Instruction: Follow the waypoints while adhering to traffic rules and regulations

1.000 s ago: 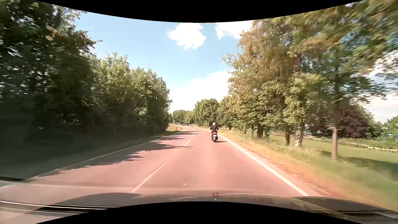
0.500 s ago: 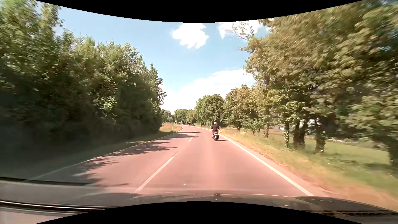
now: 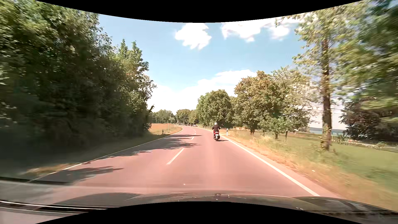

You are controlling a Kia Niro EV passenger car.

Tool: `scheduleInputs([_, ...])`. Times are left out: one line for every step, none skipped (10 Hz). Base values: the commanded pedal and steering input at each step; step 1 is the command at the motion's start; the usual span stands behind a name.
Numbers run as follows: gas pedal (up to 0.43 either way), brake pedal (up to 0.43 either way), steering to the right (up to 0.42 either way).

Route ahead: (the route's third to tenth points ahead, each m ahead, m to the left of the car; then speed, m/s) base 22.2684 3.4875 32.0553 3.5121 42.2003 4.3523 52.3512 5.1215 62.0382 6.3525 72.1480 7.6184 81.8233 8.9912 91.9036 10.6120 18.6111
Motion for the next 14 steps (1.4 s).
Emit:
scheduleInputs([0.169,0.012,-0.008])
scheduleInputs([0.157,0.006,-0.008])
scheduleInputs([0.157,0.006,-0.008])
scheduleInputs([0.157,0.006,-0.009])
scheduleInputs([0.157,0.006,-0.008])
scheduleInputs([0.157,0.006,-0.008])
scheduleInputs([0.157,0.006,-0.008])
scheduleInputs([0.157,0.006,-0.009])
scheduleInputs([0.157,0.006,-0.008])
scheduleInputs([0.157,0.012,-0.009])
scheduleInputs([0.169,0.006,-0.009])
scheduleInputs([0.169,0.006,-0.008])
scheduleInputs([0.169,0.006,-0.008])
scheduleInputs([0.169,0.006,-0.009])
